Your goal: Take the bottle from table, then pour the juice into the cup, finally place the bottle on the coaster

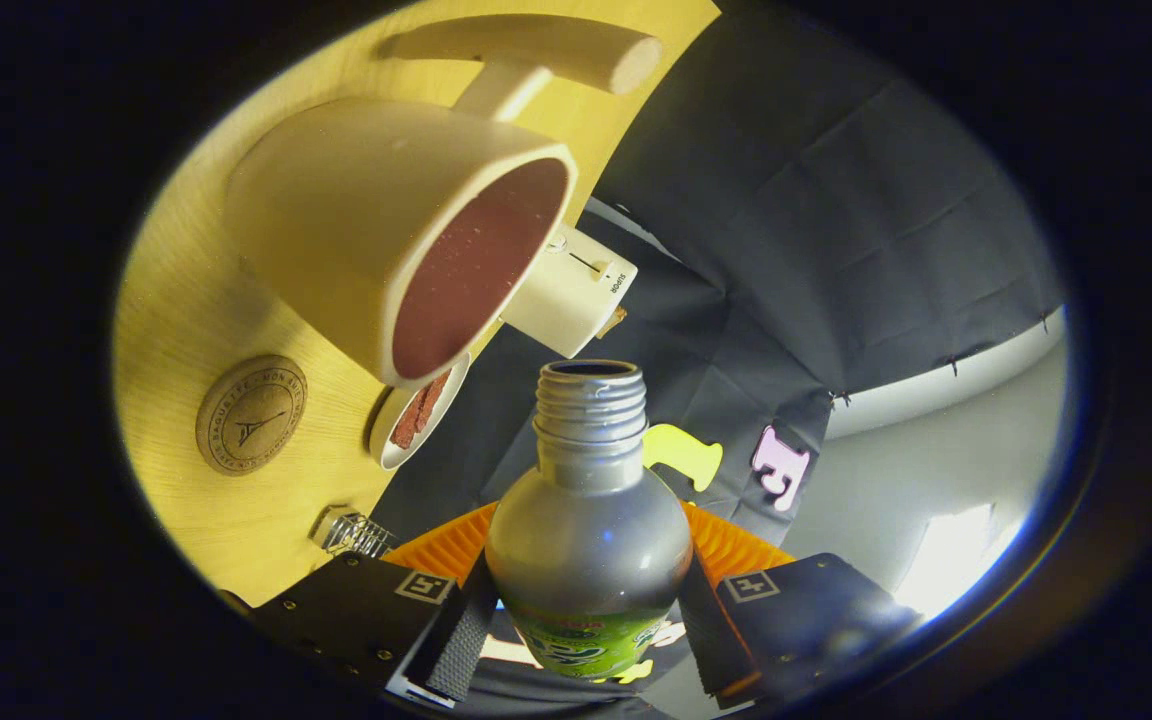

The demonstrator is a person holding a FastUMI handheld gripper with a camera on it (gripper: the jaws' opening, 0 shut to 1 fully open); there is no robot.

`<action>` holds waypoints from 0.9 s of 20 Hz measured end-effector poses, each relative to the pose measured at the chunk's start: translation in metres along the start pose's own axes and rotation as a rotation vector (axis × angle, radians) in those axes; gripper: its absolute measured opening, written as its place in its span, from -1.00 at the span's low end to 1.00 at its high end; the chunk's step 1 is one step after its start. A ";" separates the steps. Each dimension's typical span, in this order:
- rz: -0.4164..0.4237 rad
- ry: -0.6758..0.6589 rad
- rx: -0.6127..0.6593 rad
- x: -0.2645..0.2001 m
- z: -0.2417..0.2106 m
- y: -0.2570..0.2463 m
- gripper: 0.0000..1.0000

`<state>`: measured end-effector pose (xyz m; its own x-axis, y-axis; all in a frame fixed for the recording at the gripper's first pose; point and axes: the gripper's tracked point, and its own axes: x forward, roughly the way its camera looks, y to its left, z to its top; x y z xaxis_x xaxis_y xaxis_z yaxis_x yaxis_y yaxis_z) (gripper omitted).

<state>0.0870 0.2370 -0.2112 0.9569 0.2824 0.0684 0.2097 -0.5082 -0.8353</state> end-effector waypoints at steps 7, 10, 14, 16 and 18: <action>0.042 0.052 0.263 -0.002 -0.018 0.009 0.64; 0.032 0.052 0.374 -0.006 -0.019 0.007 0.64; 0.035 0.077 0.521 -0.005 -0.033 0.013 0.64; 0.060 0.109 0.623 0.000 -0.042 0.021 0.64; 0.079 0.144 0.740 0.000 -0.054 0.027 0.64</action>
<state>0.1032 0.1791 -0.2047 0.9909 0.1327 0.0216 -0.0013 0.1704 -0.9854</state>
